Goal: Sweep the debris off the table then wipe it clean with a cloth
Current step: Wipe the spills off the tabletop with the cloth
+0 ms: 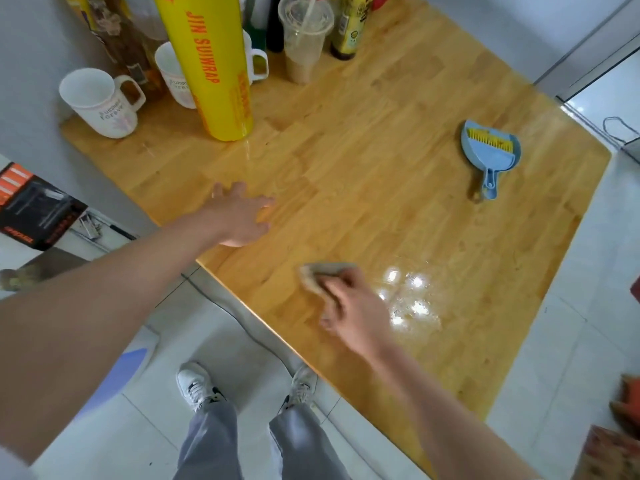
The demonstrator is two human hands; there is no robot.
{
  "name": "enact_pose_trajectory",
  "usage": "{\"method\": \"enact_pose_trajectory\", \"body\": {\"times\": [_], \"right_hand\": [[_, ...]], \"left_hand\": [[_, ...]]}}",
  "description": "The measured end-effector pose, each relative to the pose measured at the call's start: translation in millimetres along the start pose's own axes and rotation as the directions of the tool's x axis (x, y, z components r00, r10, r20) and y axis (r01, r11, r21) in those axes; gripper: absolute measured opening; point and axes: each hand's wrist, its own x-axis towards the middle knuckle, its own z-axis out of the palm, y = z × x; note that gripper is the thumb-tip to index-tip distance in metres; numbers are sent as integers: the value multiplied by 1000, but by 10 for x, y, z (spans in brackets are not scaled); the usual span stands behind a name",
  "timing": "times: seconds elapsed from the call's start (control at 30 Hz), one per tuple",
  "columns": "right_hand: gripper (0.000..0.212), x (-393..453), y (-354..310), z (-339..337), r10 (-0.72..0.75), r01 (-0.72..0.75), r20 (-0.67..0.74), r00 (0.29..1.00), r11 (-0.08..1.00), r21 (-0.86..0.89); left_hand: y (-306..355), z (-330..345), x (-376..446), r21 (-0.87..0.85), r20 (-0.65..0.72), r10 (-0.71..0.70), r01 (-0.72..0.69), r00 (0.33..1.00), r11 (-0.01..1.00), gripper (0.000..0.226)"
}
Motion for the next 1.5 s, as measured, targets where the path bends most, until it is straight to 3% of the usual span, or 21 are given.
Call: {"method": "enact_pose_trajectory", "body": {"times": [0.07,0.17,0.2,0.23,0.3,0.33,0.4,0.47,0.53,0.6,0.67,0.7,0.87,0.97,1.03,1.1,1.17,1.23,1.27,1.4,1.5], "right_hand": [[47,-133,650,-311,369,-377,-144,918,926,-28],[36,-30,990,-519,793,-772,-324,515,594,226],[35,22,860,-454,780,-763,-334,530,610,214],[36,62,630,-341,697,-685,-309,647,709,166],[43,2,53,0,321,-322,-154,934,947,20],[46,-126,-194,147,64,-64,3,998,998,-20],[54,-410,-309,230,-226,227,185,956,974,16],[57,-550,115,8,-152,151,89,984,988,12],[57,-664,725,-302,184,-187,-89,979,982,-20],[52,-766,1292,-631,625,-614,-252,739,778,133],[47,-725,1409,-735,847,-797,-287,448,524,302],[46,-671,1261,-653,850,-811,-297,434,512,281],[58,-572,-227,269,314,-312,-119,942,949,32],[57,-804,-331,317,21,-21,20,1000,1000,-3],[56,-1032,126,85,166,-166,-52,985,986,15],[55,-1315,687,-246,506,-494,-150,850,863,108],[52,-1514,1047,-475,810,-769,-226,541,586,257],[43,-1447,944,-468,893,-856,-245,378,438,274],[39,-1338,742,-379,870,-838,-260,419,481,259],[55,-817,-283,261,508,-489,-174,844,861,143],[50,-824,-504,447,190,-183,-43,981,974,132]], "left_hand": [[-17,121,40,0,-56,-17,17,998,1000,65],[96,187,-7,28,-101,-42,45,994,999,70],[166,204,-32,35,-115,-66,70,991,997,70],[240,210,-61,37,-136,-96,102,986,994,70],[399,260,-124,15,-172,-118,122,978,992,69],[485,302,-161,3,-187,-100,103,977,995,68],[616,403,-241,-1,-192,-39,39,981,999,69],[686,488,-289,7,-150,-1,2,989,1000,74],[710,544,-308,7,-125,5,-4,992,1000,78],[718,563,-294,-5,-126,2,-2,992,1000,80],[714,540,-272,-11,-122,-1,0,993,1000,81],[715,534,-274,-17,-116,2,-4,993,1000,81],[702,555,-318,-52,-100,1,-7,995,999,82],[694,532,-346,-66,-96,5,-11,995,998,81],[706,532,-348,-60,-84,2,-7,996,998,81],[722,530,-337,-60,-77,6,-11,997,998,80],[723,526,-336,-70,-79,8,-13,997,997,81],[735,518,-330,-76,-71,5,-10,997,997,82],[728,521,-327,-80,-69,0,-5,998,997,82],[703,535,-257,-69,-80,-2,-4,997,998,82],[678,574,-205,-68,-88,-4,-2,996,998,82]]}}
